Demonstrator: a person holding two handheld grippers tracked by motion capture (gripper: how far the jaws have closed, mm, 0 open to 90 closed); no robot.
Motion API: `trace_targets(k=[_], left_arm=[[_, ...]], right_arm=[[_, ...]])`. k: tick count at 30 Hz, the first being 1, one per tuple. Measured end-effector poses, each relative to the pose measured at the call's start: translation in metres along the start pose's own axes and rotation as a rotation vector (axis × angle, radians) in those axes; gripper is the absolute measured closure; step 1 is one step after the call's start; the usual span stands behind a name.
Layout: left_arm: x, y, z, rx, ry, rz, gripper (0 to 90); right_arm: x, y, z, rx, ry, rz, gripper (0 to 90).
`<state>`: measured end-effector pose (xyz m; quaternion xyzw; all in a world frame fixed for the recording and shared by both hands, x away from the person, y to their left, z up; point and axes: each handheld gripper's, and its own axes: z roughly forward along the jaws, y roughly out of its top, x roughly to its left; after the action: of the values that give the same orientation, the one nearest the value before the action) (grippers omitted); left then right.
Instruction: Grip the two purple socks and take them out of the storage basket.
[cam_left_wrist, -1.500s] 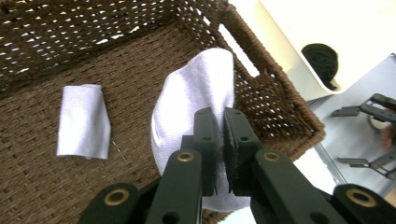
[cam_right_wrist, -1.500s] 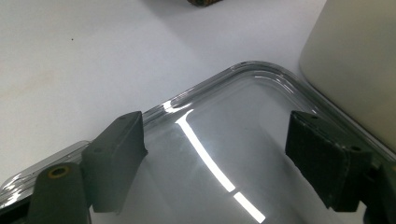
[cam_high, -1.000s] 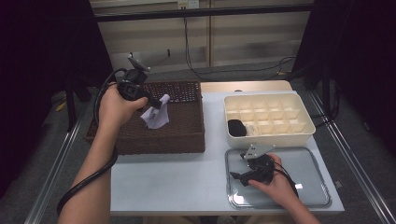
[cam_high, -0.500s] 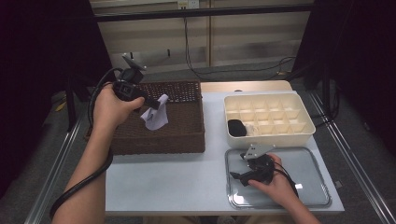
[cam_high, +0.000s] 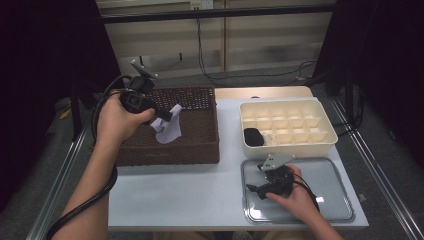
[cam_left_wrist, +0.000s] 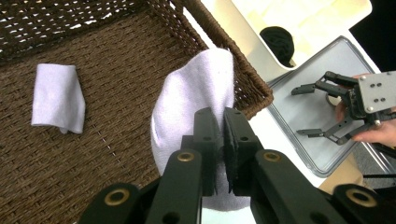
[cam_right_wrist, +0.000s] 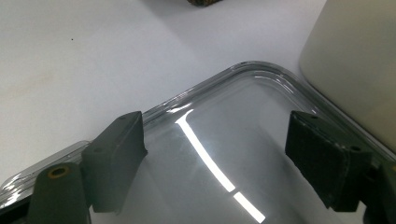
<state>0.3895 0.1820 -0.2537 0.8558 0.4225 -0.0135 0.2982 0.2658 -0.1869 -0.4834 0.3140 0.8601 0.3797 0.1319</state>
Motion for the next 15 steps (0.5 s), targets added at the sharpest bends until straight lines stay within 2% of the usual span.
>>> trace_targets(k=[15], left_arm=[[-0.009,-0.022,0.006,0.003,-0.024,0.027,84.6]], right_arm=[[0.001,0.0,0.0,0.001,0.0,0.007,19.4]])
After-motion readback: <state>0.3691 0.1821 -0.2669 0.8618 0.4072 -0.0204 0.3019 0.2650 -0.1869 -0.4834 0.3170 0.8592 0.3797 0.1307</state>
